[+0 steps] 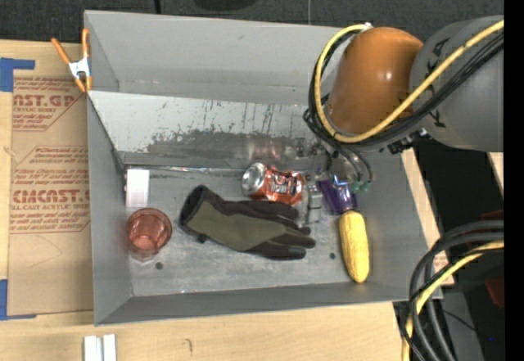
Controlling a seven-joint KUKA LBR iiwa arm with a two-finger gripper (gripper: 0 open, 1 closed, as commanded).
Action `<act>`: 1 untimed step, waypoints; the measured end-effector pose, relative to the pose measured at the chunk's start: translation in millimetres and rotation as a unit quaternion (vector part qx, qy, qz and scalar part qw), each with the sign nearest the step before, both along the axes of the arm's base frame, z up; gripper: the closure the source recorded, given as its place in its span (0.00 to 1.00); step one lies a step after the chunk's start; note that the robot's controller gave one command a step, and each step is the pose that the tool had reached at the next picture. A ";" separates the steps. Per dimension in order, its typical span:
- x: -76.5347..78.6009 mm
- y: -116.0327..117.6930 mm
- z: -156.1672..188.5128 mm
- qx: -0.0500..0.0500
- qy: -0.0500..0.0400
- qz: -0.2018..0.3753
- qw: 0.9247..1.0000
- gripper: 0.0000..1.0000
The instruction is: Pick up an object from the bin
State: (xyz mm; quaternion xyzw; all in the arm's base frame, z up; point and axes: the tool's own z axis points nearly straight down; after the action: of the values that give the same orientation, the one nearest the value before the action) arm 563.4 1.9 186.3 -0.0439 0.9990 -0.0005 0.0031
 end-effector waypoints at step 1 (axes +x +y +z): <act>-32.5 -7.7 -6.9 0.000 0.003 0.051 0.999 1.00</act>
Offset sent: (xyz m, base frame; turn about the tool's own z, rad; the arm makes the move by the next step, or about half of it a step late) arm 0.0000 0.0000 0.0000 0.0000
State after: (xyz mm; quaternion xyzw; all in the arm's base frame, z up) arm 530.9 -5.9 179.4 -0.0943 0.9955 0.0000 0.0006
